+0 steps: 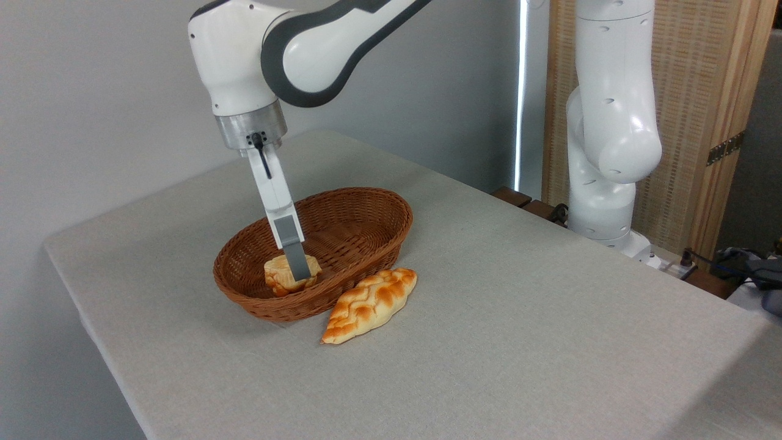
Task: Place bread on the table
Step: 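Lower the gripper into the basket and close it on the round roll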
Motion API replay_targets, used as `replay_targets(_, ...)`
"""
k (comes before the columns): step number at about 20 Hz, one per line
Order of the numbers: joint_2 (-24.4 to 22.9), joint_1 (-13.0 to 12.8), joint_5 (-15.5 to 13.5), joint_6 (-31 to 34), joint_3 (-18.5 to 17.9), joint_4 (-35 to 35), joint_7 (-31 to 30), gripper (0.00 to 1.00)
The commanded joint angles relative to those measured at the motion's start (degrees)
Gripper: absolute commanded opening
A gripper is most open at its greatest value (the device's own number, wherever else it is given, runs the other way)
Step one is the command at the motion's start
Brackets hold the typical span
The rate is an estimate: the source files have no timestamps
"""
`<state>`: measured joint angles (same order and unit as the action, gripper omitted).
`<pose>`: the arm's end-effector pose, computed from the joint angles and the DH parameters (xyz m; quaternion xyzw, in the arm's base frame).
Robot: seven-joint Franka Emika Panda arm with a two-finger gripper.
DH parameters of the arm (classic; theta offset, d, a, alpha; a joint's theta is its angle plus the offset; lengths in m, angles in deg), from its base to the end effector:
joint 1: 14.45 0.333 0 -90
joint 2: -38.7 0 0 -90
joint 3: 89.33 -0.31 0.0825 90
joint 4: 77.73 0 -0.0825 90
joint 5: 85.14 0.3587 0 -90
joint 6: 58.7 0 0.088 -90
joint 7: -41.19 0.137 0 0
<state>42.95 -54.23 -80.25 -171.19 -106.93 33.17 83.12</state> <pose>0.5081 -0.2011 0.4197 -0.8370 0.5445 0.0299 0.0458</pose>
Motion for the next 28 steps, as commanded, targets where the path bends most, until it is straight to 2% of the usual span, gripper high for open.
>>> replay_targets(1, 1.64, -0.21, 0.02, -1.67, 0.37, -0.33, -0.53, 1.0)
replay_targets(6, 2.61, -0.21, 0.02, -1.67, 1.69, -0.25, -0.71, 1.0)
replay_targets(7, 2.61, -0.21, 0.03, -1.59, 1.69, -0.25, -0.62, 0.95)
replay_targets(10, 2.61, -0.13, -0.06, -1.59, 1.69, -0.25, -0.09, 0.5)
replay_targets(12, 2.61, -0.13, -0.06, -1.5, 1.69, -0.25, -0.09, 0.36)
replay_targets(24, 1.99, -0.13, -0.94, -0.8, 1.78, -0.33, -0.44, 0.34)
replay_targets(27, -1.07, 0.31, -4.01, 1.57, 0.9, -1.03, -0.53, 0.34)
replay_targets(28, -3.09, 1.27, -4.97, 4.02, 0.64, -1.65, -0.44, 0.34)
